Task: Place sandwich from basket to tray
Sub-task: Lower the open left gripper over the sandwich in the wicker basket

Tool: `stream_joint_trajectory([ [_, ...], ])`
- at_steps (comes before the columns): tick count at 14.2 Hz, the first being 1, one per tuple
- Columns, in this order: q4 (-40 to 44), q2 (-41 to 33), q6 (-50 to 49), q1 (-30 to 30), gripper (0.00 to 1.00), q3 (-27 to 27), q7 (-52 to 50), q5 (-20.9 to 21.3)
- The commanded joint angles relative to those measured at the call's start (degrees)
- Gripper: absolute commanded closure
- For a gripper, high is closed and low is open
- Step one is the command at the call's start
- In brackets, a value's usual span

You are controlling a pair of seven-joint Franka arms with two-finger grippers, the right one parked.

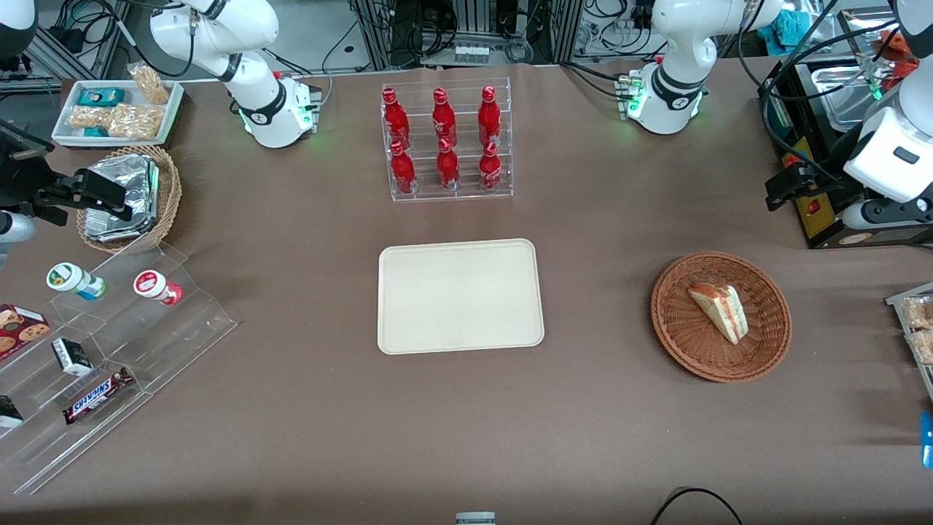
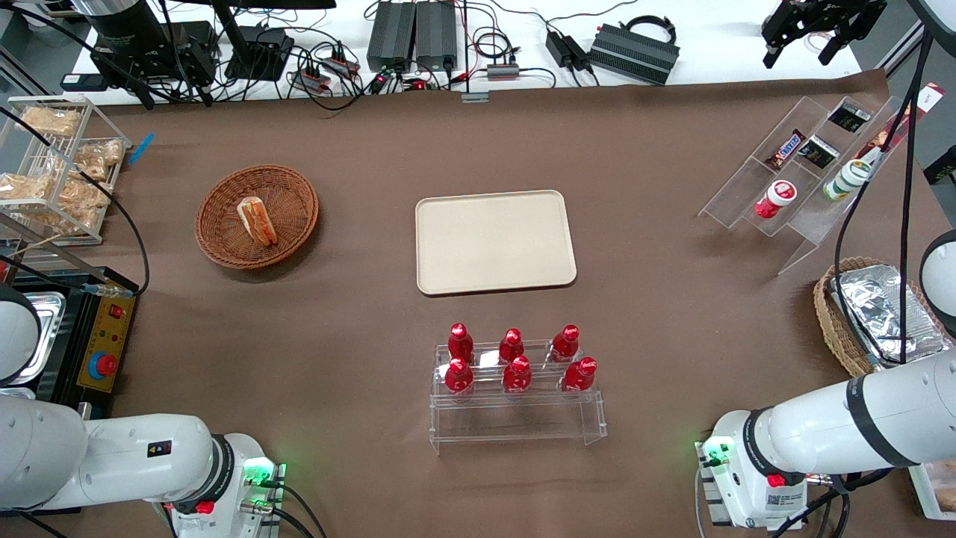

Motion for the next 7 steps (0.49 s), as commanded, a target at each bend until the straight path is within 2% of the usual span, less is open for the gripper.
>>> stream_joint_trajectory([
  [1,0.9,1.8,-4.7,-0.7,0.0,0.5,-0.6,-0.3],
  [5,-1.4,7.1,-3.7,-0.3,0.0,0.6,-1.4,-0.5],
  [7,-7.9,8.0,4.7,1.0,0.0,0.9,-2.3,-0.4],
])
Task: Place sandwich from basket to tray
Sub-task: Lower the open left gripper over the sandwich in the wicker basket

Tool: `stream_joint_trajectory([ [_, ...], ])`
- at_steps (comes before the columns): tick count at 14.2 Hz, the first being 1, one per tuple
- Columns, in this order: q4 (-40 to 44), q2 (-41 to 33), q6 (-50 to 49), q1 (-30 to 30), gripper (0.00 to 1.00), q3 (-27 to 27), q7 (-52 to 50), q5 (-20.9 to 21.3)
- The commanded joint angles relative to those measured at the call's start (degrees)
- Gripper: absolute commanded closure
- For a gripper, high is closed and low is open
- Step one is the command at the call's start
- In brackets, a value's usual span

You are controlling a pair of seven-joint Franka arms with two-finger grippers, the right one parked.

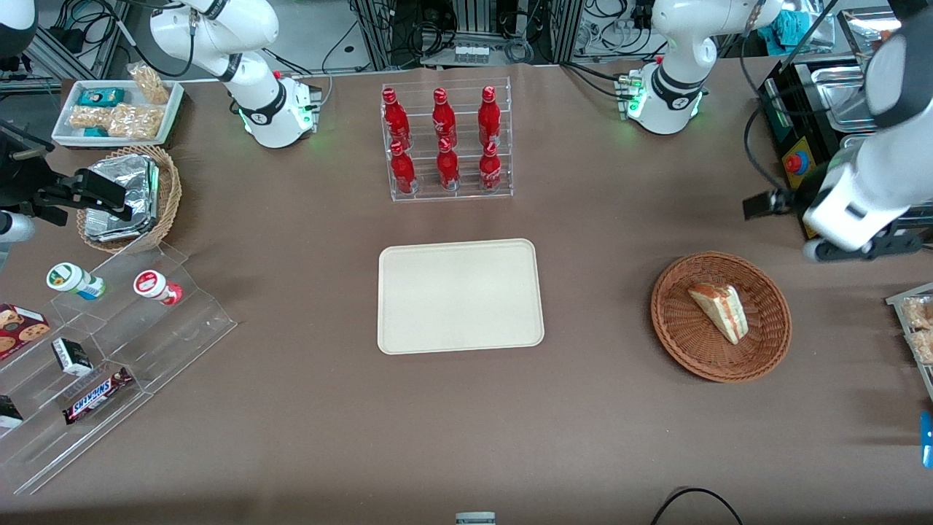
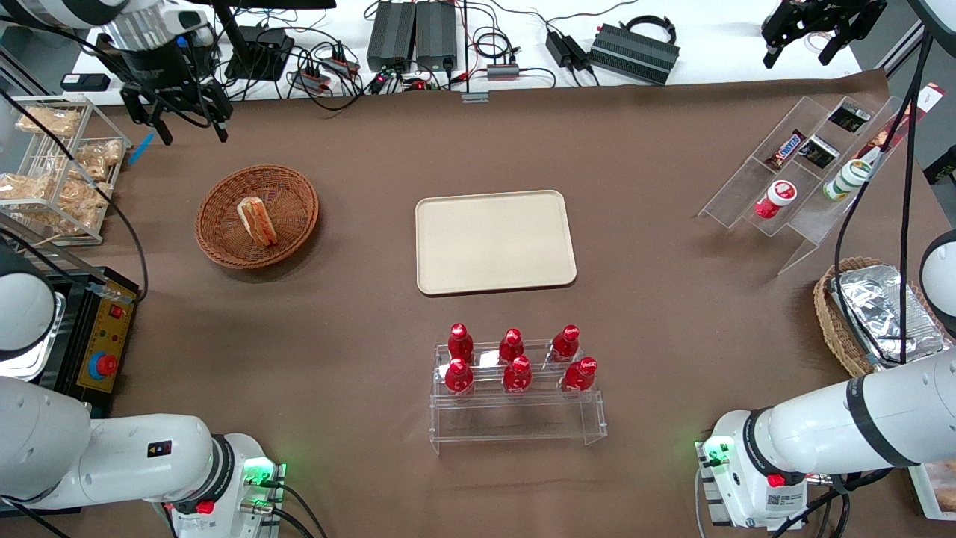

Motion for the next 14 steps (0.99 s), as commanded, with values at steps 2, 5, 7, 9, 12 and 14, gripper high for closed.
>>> stream_joint_trajectory([
  [2,-13.6,0.6,16.3,2.7,0.0,0.5,-1.8,-0.2],
  [5,-24.2,1.0,33.6,3.3,0.0,0.7,-2.0,0.1],
  [7,-29.2,1.4,42.7,4.9,0.0,0.8,-4.9,0.0],
  [9,-33.5,2.2,52.8,4.9,0.0,0.7,-14.6,0.2],
  [12,-34.1,5.1,57.3,4.8,0.0,0.7,-25.5,0.1],
  [14,-34.1,7.2,60.8,4.7,0.0,0.8,-29.7,0.1],
])
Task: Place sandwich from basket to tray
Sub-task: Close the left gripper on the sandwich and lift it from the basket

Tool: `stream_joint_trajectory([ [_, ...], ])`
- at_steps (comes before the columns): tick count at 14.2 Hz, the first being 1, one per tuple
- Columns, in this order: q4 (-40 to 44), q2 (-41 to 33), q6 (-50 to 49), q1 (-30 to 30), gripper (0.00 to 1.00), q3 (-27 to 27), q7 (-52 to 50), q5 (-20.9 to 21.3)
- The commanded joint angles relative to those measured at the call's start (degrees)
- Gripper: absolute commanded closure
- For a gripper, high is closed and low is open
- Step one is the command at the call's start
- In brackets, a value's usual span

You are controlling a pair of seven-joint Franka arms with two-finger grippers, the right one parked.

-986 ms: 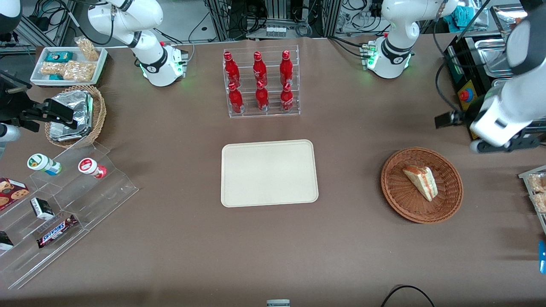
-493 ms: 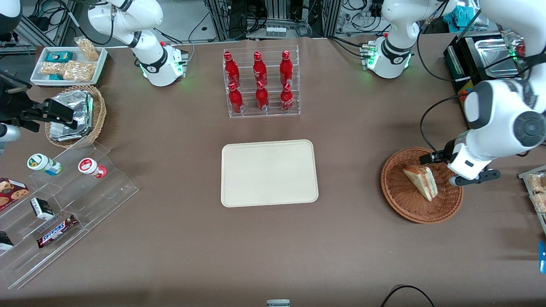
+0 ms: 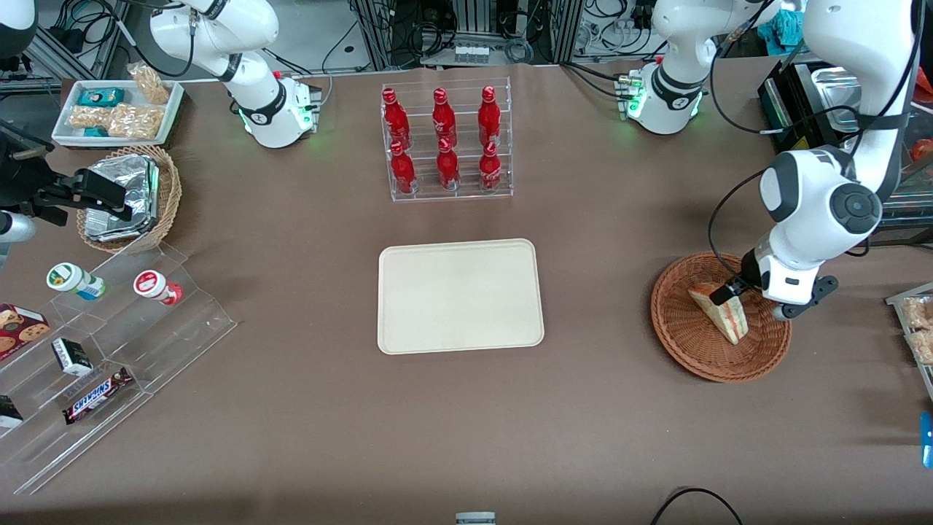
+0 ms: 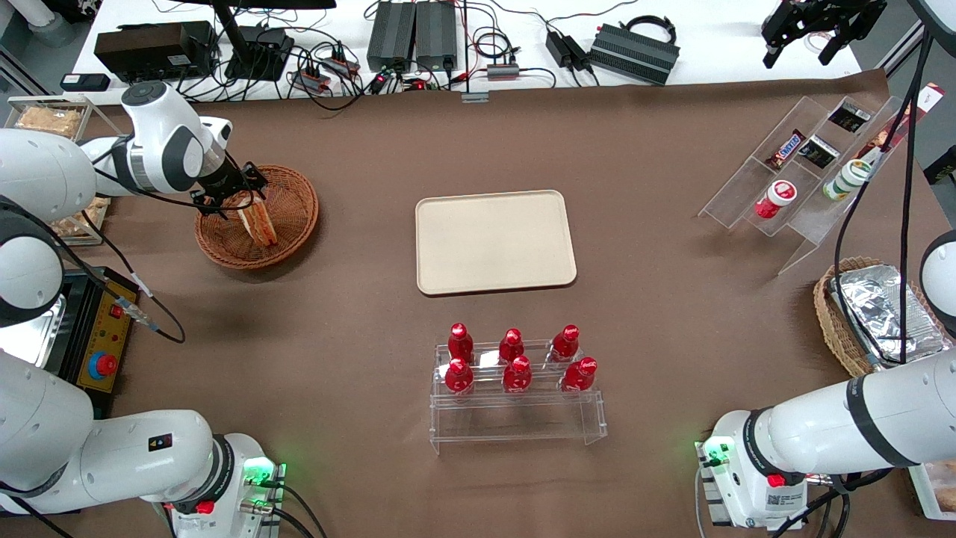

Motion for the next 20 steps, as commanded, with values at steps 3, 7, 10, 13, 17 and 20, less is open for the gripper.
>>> stream_joint_trajectory([
  [3,0.1,4.2,3.1,0.1,0.61,-0.2,-4.5,0.5],
  [7,0.5,2.7,1.4,-0.1,0.98,-0.2,-4.3,0.6],
  [10,6.9,0.1,-12.0,-2.6,1.0,-0.5,-3.5,2.0],
  [13,15.4,0.7,-24.0,-9.5,0.98,-1.0,6.3,7.4],
  [17,17.9,3.1,-24.4,-20.6,1.0,-1.1,7.5,4.2],
  [20,28.0,11.7,-24.5,-29.9,1.0,-1.1,1.7,-2.3],
])
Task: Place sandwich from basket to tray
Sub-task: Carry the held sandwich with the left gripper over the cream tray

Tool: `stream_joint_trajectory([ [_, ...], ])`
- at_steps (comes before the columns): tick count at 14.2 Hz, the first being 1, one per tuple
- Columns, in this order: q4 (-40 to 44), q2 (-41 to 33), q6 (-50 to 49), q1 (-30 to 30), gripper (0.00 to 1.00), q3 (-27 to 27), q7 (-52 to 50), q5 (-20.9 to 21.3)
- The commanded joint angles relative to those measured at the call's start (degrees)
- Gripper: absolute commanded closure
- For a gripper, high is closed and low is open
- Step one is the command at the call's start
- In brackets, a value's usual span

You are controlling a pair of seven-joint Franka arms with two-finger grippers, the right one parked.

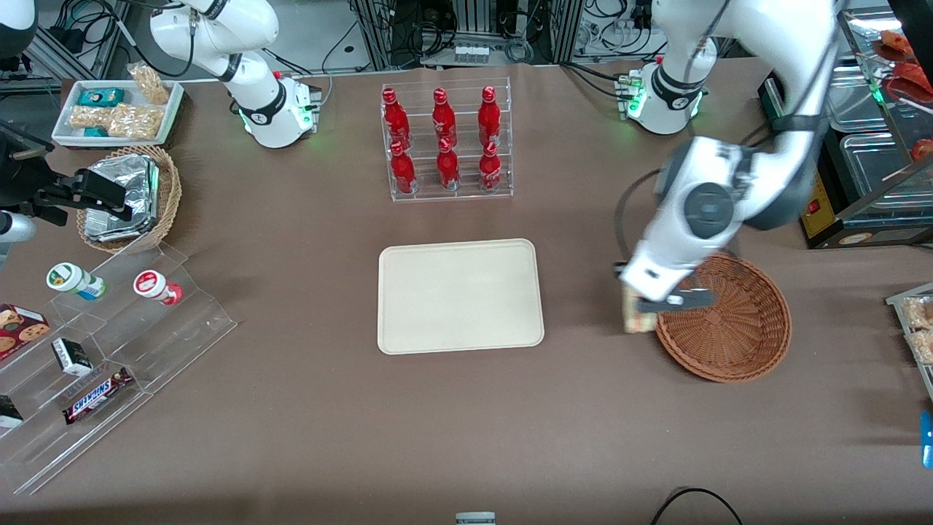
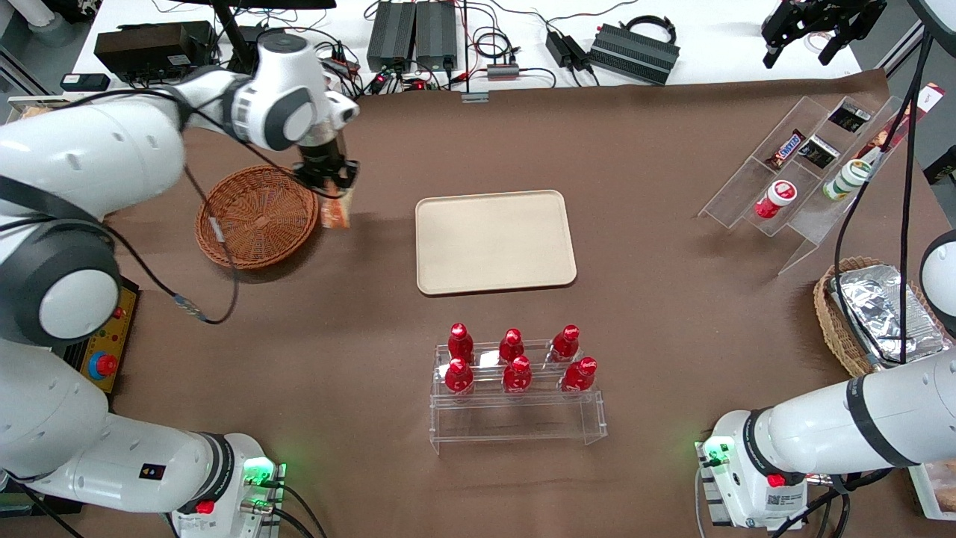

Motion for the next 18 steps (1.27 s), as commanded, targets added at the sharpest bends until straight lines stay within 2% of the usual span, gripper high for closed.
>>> stream_joint_trajectory([
  [1,11.9,10.0,-0.8,-7.9,1.0,0.9,-6.4,-2.8],
  [5,26.3,21.3,-0.8,-17.2,1.0,0.9,-18.5,-2.4],
  [7,30.9,25.5,-0.1,-20.4,1.0,1.0,-21.3,-2.2],
  [10,31.9,28.7,4.9,-25.4,1.0,1.9,-25.2,-0.6],
  [12,32.7,30.6,6.1,-26.0,1.0,2.1,-27.7,2.5],
  [14,33.4,31.7,6.1,-26.3,1.0,2.0,-27.8,2.9],
  [15,33.2,31.7,6.2,-27.2,0.94,2.1,-27.9,3.0],
  [16,33.2,31.7,6.2,-27.2,0.63,2.1,-27.4,3.0],
  [17,32.8,31.4,6.2,-27.4,0.01,2.1,-27.9,3.1],
  [18,32.8,31.1,6.1,-27.5,0.0,2.1,-27.9,3.1],
])
